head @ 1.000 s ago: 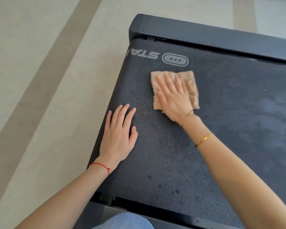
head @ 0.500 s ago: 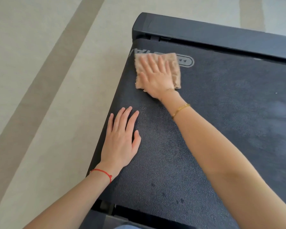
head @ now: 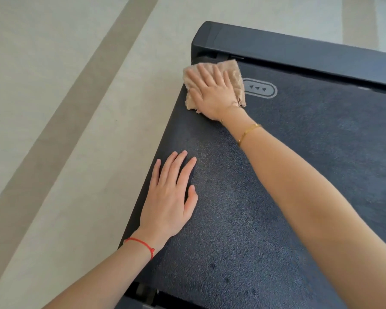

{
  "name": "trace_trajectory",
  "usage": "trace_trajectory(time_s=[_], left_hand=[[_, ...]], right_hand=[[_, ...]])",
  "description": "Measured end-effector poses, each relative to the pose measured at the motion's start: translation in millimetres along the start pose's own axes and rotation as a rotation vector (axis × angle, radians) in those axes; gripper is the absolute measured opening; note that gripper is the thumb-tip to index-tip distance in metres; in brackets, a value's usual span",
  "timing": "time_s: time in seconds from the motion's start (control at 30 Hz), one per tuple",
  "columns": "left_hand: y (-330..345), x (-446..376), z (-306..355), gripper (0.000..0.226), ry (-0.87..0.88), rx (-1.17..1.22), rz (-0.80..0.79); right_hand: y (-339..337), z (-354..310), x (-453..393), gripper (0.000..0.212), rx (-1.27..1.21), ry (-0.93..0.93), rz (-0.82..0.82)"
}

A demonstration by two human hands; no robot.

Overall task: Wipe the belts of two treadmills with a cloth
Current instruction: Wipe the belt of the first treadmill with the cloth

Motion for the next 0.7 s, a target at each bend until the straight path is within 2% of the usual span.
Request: trace_trajectory(time_s=[0.07, 0.2, 0.27, 0.33, 0.47, 0.57, 0.63, 0.7], left_hand=[[-1.4, 0.2, -1.0, 0.056, 0.005, 0.01, 0.008], [-2.7, -0.2, 0.9, 0.056, 0.0, 0.023, 0.006], [-2.7, -0.3, 2.2, 0.056, -0.011, 0.017, 0.003], [-2.9, -0.4, 3.0, 0.056, -0.01, 0.02, 0.001], [-4.3, -2.3, 2.6, 0.055, -0.021, 0.05, 0.017], [-8.0, 0.5, 0.5, 0.052, -0.028, 0.104, 0.054], [-10.4, 3.3, -1.0, 0.05, -0.031, 0.13, 0.076], [-12.1, 4.8, -0.8, 0.05, -0.041, 0.14, 0.085]], right_hand=[[-1.6, 21.8, 17.2, 0.056, 0.015, -0.008, 0.017], [-17.2, 103.6, 46.7, 0.059, -0.016, 0.353, 0.036], [-20.5, 113.6, 54.1, 0.058, -0.042, 0.441, 0.04], [-14.4, 90.2, 61.4, 0.056, -0.043, 0.373, 0.037], [7.5, 17.8, 109.3, 0.055, -0.004, 0.016, 0.029], [14.2, -1.0, 159.2, 0.056, -0.016, -0.175, -0.002], [8.0, 17.9, 164.0, 0.059, 0.003, -0.133, -0.006], [-1.3, 46.1, 155.0, 0.061, 0.006, 0.066, -0.017]])
Point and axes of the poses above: each hand's wrist, its own x-axis away from the middle knuckle, its own y-axis out of the palm, z = x × y, the point moved 2 cm from there along -x, towards the middle knuckle, and after that the axes turned 4 degrees about z, right-handed, at the moved point
